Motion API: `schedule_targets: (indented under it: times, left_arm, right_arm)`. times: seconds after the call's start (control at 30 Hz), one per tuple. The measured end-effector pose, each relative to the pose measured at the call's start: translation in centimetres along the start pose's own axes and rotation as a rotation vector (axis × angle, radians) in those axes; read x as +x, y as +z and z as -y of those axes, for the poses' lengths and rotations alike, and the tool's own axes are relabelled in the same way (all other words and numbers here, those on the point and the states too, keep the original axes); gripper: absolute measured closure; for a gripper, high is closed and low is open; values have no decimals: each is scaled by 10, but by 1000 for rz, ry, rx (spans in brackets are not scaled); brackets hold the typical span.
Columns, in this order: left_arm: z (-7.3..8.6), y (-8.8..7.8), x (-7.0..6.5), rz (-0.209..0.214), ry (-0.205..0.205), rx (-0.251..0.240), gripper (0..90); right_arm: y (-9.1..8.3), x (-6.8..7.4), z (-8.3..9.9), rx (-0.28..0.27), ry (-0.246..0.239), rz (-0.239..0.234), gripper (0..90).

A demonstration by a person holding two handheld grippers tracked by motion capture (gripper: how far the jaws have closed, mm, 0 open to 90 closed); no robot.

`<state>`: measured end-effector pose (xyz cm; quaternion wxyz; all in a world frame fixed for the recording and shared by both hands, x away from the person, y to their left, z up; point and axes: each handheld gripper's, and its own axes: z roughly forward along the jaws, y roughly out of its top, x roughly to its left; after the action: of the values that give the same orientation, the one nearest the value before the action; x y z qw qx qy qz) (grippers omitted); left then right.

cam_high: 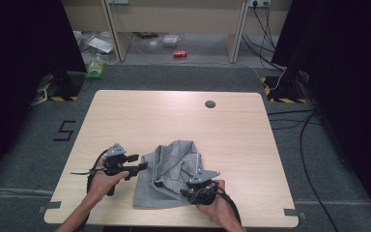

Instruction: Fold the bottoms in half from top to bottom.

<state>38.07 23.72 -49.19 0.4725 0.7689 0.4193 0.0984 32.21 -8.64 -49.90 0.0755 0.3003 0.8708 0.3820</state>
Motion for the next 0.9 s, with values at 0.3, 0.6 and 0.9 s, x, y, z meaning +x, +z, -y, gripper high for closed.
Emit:
schedule_targets:
  times: [0.3,0.6,0.9]
  left_arm:
    - [8,6,11,-38,-11,46,372]
    - [14,9,14,-78,30,95,346]
    - [19,13,13,-114,87,123,334]
  right_arm:
    - [-14,-8,-45,-108,8,-10,483]
    - [6,-21,-98,-135,35,-21,449]
    - [28,-33,-123,-116,35,2,450]
